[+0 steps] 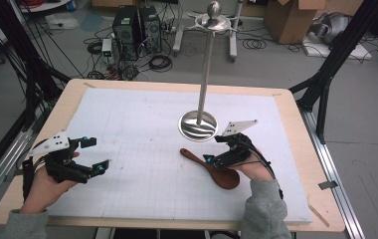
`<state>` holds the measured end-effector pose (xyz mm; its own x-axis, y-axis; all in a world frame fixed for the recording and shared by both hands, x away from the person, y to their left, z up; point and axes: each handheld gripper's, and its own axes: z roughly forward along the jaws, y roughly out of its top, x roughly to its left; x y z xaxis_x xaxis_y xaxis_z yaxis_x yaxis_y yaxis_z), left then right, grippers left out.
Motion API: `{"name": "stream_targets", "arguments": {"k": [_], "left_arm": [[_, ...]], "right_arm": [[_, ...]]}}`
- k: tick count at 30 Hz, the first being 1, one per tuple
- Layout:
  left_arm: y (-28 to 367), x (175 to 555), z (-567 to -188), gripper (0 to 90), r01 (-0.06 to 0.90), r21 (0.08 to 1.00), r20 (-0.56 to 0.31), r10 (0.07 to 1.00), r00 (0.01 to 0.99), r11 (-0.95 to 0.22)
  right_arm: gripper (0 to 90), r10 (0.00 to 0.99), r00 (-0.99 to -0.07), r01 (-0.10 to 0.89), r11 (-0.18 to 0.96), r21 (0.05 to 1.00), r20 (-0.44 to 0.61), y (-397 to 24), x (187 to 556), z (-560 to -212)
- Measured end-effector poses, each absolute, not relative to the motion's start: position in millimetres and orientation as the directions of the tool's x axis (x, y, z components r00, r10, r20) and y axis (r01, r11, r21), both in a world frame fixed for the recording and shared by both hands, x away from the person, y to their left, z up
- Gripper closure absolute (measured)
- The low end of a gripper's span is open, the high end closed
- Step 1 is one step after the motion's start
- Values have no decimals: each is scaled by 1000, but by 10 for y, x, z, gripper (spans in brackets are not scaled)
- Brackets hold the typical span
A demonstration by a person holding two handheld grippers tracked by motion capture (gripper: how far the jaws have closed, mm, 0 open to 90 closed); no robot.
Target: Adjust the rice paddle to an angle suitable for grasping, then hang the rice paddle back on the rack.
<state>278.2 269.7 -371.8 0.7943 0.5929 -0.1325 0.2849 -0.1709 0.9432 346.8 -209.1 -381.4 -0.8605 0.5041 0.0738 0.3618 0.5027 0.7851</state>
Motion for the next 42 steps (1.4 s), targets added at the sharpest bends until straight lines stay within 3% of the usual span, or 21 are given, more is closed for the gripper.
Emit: {"name": "stream_targets", "arguments": {"k": [42], "left_arm": [[2784, 2672, -3714, 19, 286, 942, -121, 617, 777, -175]], "right_arm": [[184, 475, -879, 381, 642, 665, 45, -1862, 3583, -3942]]}}
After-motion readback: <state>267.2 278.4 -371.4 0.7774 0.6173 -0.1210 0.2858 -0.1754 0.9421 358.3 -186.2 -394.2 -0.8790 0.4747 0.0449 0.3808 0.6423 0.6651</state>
